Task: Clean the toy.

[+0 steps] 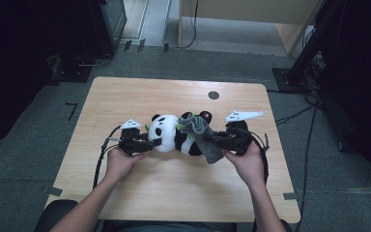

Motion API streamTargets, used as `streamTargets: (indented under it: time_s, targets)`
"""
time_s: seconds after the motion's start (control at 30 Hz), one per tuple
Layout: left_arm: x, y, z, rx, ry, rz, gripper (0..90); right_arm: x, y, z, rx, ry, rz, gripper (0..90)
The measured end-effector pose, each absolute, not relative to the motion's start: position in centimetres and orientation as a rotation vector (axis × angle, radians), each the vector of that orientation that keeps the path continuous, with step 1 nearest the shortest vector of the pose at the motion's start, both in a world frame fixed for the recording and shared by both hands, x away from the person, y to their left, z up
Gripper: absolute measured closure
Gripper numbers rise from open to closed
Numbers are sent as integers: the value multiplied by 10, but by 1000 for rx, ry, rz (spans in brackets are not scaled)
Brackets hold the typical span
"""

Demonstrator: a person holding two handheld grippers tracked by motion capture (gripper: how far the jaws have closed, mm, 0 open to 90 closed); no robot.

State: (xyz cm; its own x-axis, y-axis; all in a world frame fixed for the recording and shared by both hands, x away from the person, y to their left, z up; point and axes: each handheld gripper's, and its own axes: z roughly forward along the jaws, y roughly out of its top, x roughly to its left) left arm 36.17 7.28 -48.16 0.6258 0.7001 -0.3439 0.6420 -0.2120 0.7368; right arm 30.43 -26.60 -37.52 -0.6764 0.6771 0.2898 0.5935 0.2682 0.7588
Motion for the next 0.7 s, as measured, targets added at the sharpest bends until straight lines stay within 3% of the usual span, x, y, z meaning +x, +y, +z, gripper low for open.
streamTargets:
  time_s: [0.23, 0.7]
  targets:
    - [361, 72, -482, 1927, 1053, 86, 415, 312, -246, -406, 1251, 2479, 1353, 784]
    - [361, 70, -483, 1930, 1040, 88, 419, 320, -269, -413, 1304, 2369, 1361, 782]
